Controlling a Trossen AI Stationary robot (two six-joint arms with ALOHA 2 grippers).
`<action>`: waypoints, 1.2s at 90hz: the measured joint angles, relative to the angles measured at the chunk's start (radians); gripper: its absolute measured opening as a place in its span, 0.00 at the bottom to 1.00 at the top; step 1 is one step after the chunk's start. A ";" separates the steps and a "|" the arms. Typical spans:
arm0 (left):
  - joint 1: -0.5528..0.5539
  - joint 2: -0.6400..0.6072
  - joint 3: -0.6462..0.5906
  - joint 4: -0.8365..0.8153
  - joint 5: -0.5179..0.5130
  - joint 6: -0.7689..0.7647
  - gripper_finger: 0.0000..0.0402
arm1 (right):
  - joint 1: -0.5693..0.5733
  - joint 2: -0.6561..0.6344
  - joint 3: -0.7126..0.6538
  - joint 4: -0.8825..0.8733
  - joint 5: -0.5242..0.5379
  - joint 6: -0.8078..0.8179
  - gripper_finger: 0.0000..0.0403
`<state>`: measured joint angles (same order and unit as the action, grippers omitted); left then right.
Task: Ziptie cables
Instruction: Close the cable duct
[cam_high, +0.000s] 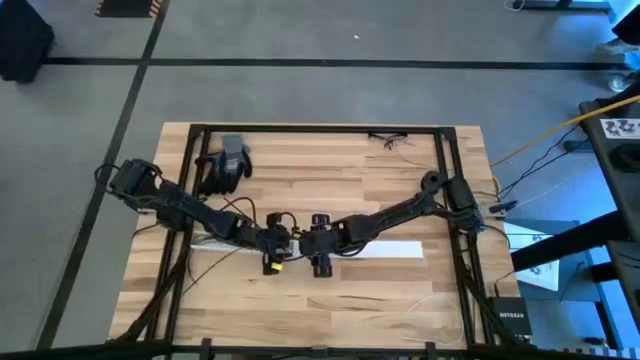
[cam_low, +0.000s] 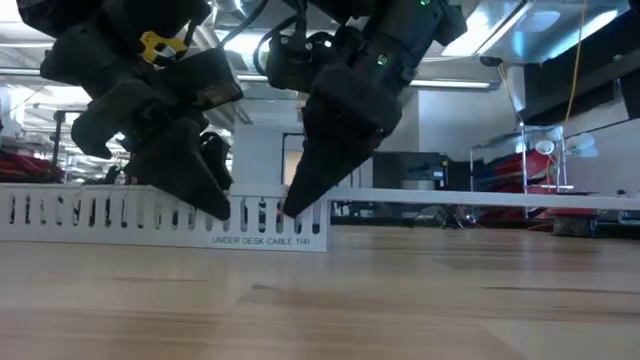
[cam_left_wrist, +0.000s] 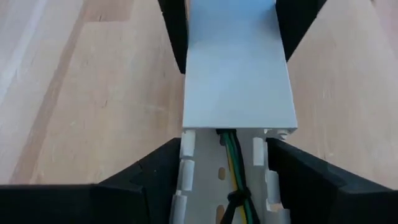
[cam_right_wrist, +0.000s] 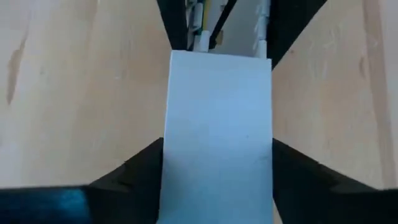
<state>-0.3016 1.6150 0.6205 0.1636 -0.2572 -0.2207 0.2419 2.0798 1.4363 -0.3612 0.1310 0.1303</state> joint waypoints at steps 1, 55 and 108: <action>0.000 0.000 0.000 0.000 0.001 0.000 0.56 | 0.000 0.000 0.000 0.005 0.000 0.000 0.55; -0.008 -0.001 -0.004 -0.002 0.007 0.011 0.56 | -0.023 0.049 0.005 0.099 0.005 0.049 0.56; -0.011 0.006 0.000 0.014 -0.006 -0.026 0.56 | -0.025 0.052 0.006 0.063 -0.010 0.059 0.57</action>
<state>-0.3127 1.6211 0.6207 0.1777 -0.2634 -0.2464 0.2164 2.1315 1.4422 -0.2978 0.1210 0.1893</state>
